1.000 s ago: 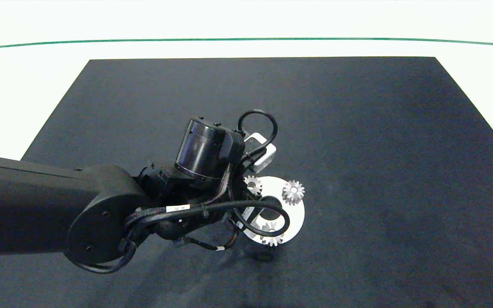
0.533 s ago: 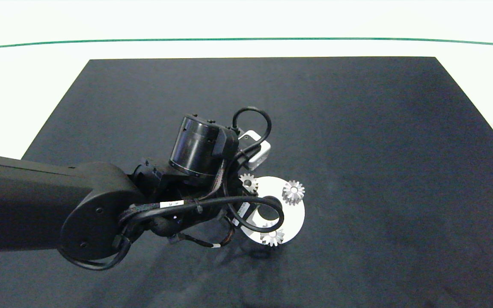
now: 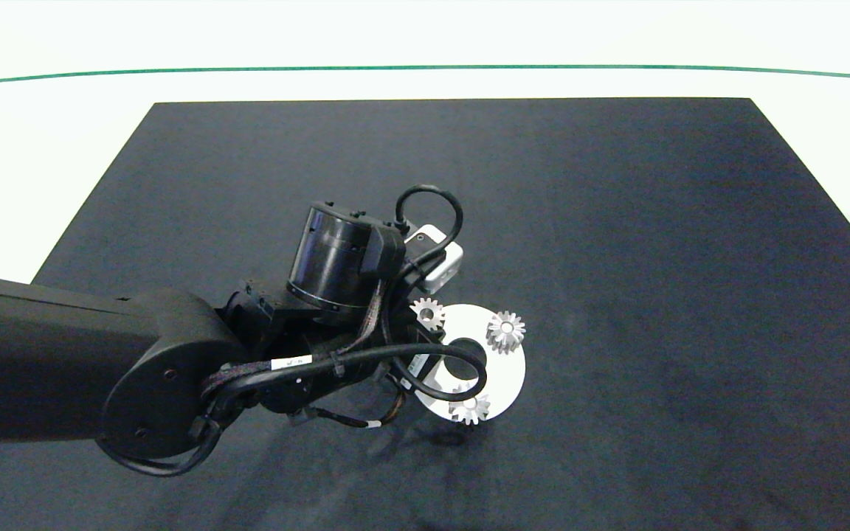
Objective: Install three planetary gears onto the carrier pins
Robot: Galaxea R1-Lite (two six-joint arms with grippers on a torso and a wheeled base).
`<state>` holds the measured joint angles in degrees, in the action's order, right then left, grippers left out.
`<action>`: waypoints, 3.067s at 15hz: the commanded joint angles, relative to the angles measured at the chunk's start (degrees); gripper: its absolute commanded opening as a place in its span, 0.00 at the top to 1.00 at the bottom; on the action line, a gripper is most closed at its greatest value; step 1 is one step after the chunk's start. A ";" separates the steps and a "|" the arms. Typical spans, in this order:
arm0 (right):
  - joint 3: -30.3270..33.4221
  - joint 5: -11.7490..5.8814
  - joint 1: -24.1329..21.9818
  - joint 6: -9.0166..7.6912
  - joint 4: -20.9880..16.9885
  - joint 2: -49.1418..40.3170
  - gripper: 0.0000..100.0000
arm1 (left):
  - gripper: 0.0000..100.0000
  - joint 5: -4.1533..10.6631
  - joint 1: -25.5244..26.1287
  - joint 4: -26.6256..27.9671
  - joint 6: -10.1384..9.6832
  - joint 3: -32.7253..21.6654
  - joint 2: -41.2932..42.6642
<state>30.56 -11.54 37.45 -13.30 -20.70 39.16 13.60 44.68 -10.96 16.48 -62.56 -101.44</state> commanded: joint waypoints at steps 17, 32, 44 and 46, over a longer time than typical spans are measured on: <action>0.02 0.03 0.08 -0.15 -0.04 -0.04 0.00 | 1.00 -0.95 0.32 -0.29 0.57 0.78 -0.60; 0.02 0.03 0.08 -0.15 -0.13 -0.04 0.00 | 0.00 -1.04 0.32 -0.29 0.48 0.60 -0.60; 1.08 -0.06 -0.10 -0.06 -0.04 0.04 0.00 | 0.00 -1.12 -5.74 0.32 3.82 6.93 9.24; 1.61 -0.41 -0.27 -0.15 -0.04 -0.22 0.00 | 0.00 -1.12 -9.26 0.94 4.52 11.23 16.45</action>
<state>31.83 -11.79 37.25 -13.31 -20.64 39.06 12.40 38.84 -10.34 20.26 -55.20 -92.44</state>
